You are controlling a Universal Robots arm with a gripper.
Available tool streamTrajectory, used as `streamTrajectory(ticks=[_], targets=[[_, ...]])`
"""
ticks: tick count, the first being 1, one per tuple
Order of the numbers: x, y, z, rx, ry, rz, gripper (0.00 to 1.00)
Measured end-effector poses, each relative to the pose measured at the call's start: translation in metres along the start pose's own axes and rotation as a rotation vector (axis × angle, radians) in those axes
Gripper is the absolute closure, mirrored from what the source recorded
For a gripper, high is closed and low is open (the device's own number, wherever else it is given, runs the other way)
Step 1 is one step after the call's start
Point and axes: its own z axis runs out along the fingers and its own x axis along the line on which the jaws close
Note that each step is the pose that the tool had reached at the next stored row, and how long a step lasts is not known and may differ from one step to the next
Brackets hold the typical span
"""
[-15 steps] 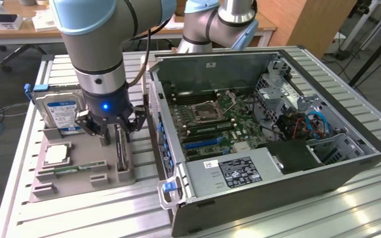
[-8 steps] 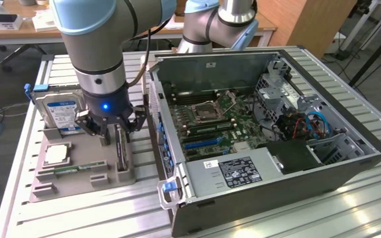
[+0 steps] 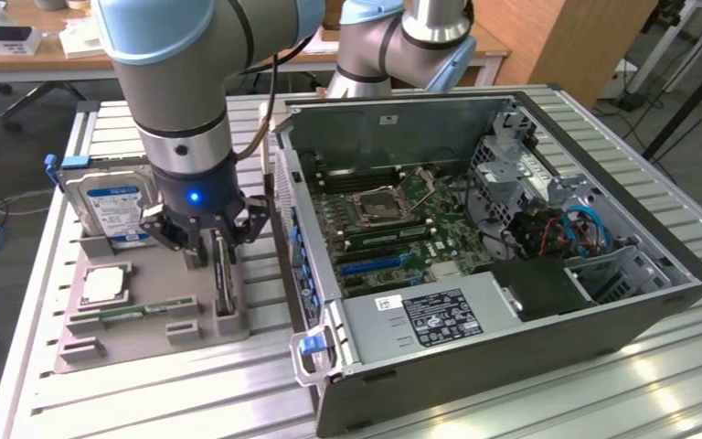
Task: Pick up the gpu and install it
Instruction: 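Pick up the gpu and move the gpu toward the slot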
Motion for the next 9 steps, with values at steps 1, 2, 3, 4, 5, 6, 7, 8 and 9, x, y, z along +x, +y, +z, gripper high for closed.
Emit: streamTrajectory(ticks=[1, 2, 3, 4, 5, 6, 7, 8, 9], targets=[[0.0000, 0.0000, 0.0004, -0.0002, -0.0002, 0.000, 0.59], [0.0000, 0.0000, 0.0006, 0.0000, -0.0001, 0.000, 0.59], [0.0000, 0.0000, 0.0009, 0.0000, 0.0000, 0.000, 0.59], [0.0000, -0.0001, 0.0010, 0.0000, 0.0001, 0.000, 0.59], [0.0000, -0.0001, 0.0010, 0.0001, 0.0001, 0.000, 0.59], [0.0000, -0.0001, 0.0010, 0.0001, 0.0001, 0.000, 0.59], [0.0001, -0.0001, 0.0010, 0.0001, 0.0001, 0.000, 0.59], [0.0000, -0.0001, 0.0010, 0.0000, 0.0001, 0.000, 0.59], [0.0000, 0.0000, 0.0010, 0.0000, 0.0001, 0.000, 0.59]])
